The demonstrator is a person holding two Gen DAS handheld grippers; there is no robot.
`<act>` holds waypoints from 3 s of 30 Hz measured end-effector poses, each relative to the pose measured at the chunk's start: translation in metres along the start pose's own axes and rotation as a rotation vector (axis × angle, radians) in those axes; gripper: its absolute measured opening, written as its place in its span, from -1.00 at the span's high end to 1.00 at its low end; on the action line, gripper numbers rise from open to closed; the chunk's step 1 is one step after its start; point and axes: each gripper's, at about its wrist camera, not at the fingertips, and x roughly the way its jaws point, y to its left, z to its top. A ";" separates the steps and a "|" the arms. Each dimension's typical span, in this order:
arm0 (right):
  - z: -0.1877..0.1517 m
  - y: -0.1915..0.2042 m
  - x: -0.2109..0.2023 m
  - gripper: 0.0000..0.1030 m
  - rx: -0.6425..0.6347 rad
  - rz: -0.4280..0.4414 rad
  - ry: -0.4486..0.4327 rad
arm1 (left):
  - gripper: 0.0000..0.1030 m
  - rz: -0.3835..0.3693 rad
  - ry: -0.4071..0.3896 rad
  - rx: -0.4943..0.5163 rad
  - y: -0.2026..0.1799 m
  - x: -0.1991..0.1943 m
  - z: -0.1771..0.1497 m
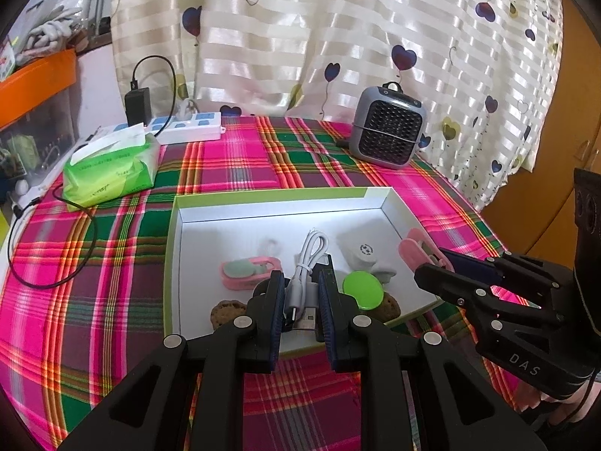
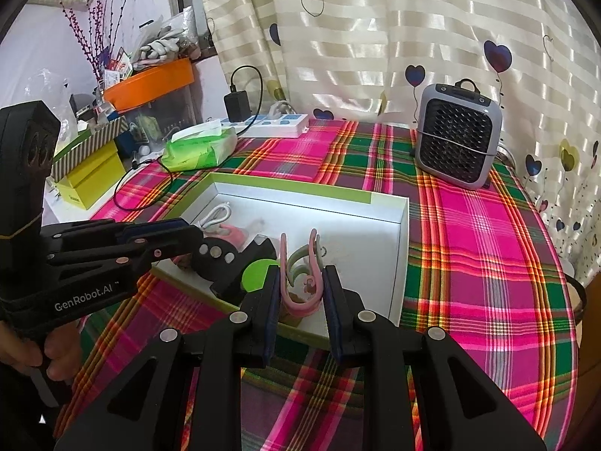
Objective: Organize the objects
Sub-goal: 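Lower and release the cable in the box with the left gripper while the right releases the hook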
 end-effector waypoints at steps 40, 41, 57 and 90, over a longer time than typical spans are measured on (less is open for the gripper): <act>0.001 -0.007 0.028 0.55 0.026 -0.014 0.057 | 0.67 0.014 0.030 -0.009 0.005 0.025 -0.002; 0.001 -0.007 0.029 0.55 0.026 -0.015 0.059 | 0.67 0.014 0.032 -0.007 0.005 0.026 -0.002; 0.003 -0.003 0.038 0.55 0.010 -0.020 0.079 | 0.67 0.023 0.040 0.024 -0.002 0.031 -0.004; 0.009 0.022 0.054 0.55 -0.088 0.017 0.128 | 0.67 0.041 0.051 0.029 -0.001 0.031 -0.005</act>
